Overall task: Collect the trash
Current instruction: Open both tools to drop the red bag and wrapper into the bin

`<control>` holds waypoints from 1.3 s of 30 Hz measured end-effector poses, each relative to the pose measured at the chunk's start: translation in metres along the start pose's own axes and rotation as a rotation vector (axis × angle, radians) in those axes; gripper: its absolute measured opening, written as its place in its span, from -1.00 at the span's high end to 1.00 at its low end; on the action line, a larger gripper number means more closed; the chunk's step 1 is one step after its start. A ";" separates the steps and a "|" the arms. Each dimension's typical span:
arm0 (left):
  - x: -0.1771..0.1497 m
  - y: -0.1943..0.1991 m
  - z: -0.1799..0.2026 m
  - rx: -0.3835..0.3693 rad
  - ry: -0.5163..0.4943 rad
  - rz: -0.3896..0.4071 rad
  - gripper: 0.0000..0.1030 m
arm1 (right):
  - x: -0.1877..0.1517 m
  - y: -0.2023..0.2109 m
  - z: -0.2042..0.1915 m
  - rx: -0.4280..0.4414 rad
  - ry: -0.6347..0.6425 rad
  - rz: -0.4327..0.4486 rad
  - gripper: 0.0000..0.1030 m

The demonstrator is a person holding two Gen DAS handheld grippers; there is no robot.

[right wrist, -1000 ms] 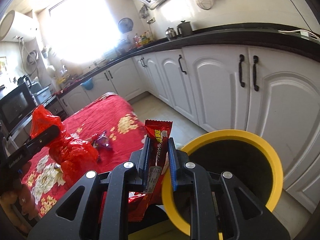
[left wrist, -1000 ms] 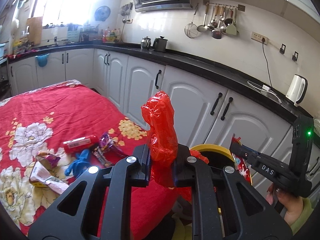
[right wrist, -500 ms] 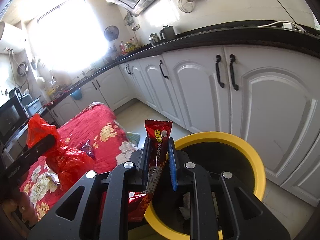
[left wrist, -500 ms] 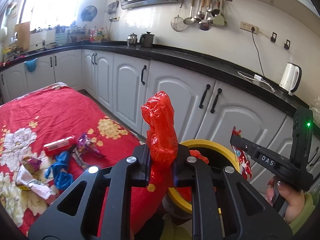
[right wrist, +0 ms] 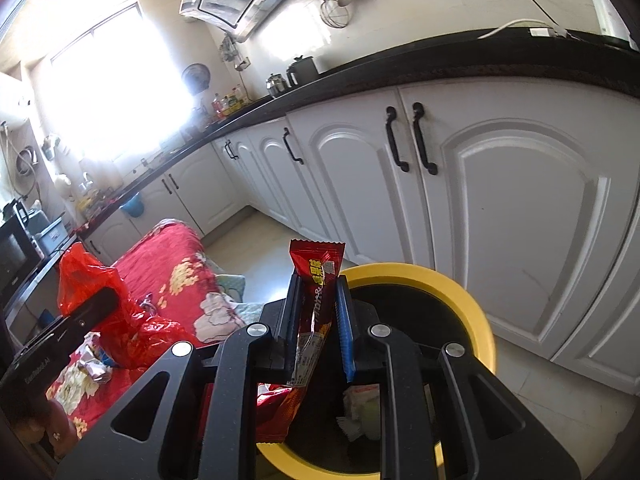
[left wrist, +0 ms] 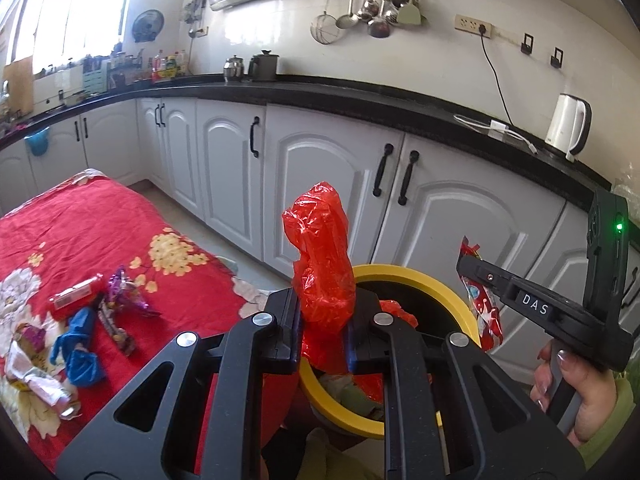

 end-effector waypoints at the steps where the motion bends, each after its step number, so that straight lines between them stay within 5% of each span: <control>1: -0.001 -0.002 0.001 -0.001 -0.005 -0.003 0.80 | -0.001 0.000 0.002 -0.004 -0.002 -0.001 0.67; 27: -0.033 -0.053 0.021 -0.023 -0.036 -0.129 0.80 | -0.031 -0.029 0.030 -0.047 -0.061 -0.096 0.63; 29: -0.034 -0.055 0.021 -0.022 -0.036 -0.137 0.66 | -0.032 -0.029 0.030 -0.047 -0.063 -0.099 0.59; 31: -0.034 -0.056 0.020 -0.015 -0.032 -0.140 0.28 | -0.032 -0.030 0.030 -0.047 -0.069 -0.103 0.55; 39: -0.033 -0.051 0.010 0.010 0.008 -0.136 -0.27 | -0.033 -0.026 0.035 -0.075 -0.095 -0.098 0.02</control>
Point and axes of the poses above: each gripper's, at about its wrist camera, not at the fingertips, and y roughly against the way its jaws point, z to its right, x to its top, the point moved 1 cm from there along -y, roughly the way its jaws point, and after that the axes turned 10 degrees about y, right-handed, at the moved point
